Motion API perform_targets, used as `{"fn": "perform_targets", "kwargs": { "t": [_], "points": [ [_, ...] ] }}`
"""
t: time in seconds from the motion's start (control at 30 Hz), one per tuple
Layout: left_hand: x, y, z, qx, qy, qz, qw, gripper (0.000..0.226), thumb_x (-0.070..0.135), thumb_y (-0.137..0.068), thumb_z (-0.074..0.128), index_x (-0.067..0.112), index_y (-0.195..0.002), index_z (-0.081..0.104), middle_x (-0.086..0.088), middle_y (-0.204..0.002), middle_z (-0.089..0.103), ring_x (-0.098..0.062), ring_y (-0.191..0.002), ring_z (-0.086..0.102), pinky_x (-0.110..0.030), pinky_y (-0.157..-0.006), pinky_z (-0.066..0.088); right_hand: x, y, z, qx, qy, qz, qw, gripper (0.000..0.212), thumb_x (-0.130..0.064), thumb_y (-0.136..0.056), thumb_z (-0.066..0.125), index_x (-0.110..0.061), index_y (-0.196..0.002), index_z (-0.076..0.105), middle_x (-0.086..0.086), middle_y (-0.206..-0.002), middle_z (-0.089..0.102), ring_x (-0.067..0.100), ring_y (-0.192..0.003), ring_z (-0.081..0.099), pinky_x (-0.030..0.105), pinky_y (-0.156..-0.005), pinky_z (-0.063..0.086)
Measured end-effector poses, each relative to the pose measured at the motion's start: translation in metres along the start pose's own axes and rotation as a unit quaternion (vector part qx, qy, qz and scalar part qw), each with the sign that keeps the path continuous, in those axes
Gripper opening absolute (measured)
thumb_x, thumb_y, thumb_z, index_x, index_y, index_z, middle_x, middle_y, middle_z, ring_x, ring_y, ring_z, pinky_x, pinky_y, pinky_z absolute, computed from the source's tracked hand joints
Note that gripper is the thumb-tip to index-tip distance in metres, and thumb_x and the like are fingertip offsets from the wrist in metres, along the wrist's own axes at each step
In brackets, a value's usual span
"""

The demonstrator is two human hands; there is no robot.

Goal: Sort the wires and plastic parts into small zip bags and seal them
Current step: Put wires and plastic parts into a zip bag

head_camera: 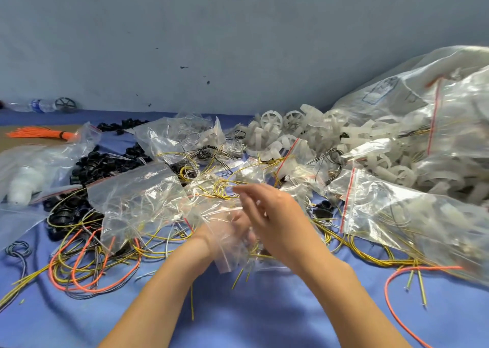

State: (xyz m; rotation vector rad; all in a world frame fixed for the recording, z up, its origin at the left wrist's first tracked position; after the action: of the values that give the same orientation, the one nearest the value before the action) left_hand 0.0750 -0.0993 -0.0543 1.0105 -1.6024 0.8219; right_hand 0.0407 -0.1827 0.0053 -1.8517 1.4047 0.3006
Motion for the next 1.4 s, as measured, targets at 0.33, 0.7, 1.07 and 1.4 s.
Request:
{"fn": "perform_targets", "kwargs": {
  "t": [0.33,0.7,1.07,1.4],
  "points": [
    [-0.015,0.033,-0.108,0.291,0.188,-0.088,0.934,0.016,0.012,-0.09,0.052,0.013,-0.076,0.061,0.002,-0.055,0.053,-0.007,-0.034,0.04,-0.011,-0.035,0.03,0.025,-0.009,-0.014,0.026,-0.124,0.039,0.991,0.023,-0.022,-0.099,0.051,-0.027,-0.11,0.071,-0.012,-0.071,0.063,0.003,-0.061,0.057,0.017,-0.062,0.044],
    [0.074,-0.094,-0.038,0.208,-0.175,0.097,0.957,0.029,0.024,-0.098,0.042,0.024,-0.126,0.049,0.003,-0.102,0.064,-0.013,-0.085,0.061,-0.034,-0.077,0.049,0.064,-0.007,-0.067,0.263,-0.232,0.093,0.932,0.02,-0.026,-0.098,0.051,-0.03,-0.1,0.07,-0.006,-0.059,0.059,0.011,-0.054,0.05,0.038,-0.055,0.043],
    [0.028,-0.228,0.019,0.05,-0.35,-0.024,0.935,0.017,0.029,-0.099,0.047,0.013,-0.096,0.055,-0.006,-0.09,0.056,-0.023,-0.085,0.053,-0.039,-0.083,0.047,0.103,-0.002,-0.099,0.327,-0.266,0.144,0.895,0.02,-0.025,-0.097,0.05,-0.03,-0.094,0.07,-0.006,-0.056,0.056,0.017,-0.053,0.051,0.047,-0.057,0.047],
    [0.009,-0.143,0.0,0.111,0.405,-0.133,0.898,0.015,0.017,-0.102,0.045,0.01,-0.097,0.057,-0.005,-0.085,0.063,-0.009,-0.063,0.05,-0.021,-0.054,0.041,0.101,-0.005,-0.086,0.294,-0.302,0.184,0.888,0.02,-0.023,-0.097,0.05,-0.03,-0.093,0.069,-0.008,-0.064,0.06,0.017,-0.057,0.053,0.047,-0.065,0.05]
  ]
}}
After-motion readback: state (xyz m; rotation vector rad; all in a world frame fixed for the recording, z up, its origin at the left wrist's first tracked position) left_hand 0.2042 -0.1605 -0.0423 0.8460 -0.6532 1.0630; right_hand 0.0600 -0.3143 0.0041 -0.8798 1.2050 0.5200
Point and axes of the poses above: each hand's wrist, its own y-axis away from the middle knuckle, its own z-axis out of the palm, x = y × z, the point moved 8 cm from there along -y, towards the middle knuckle
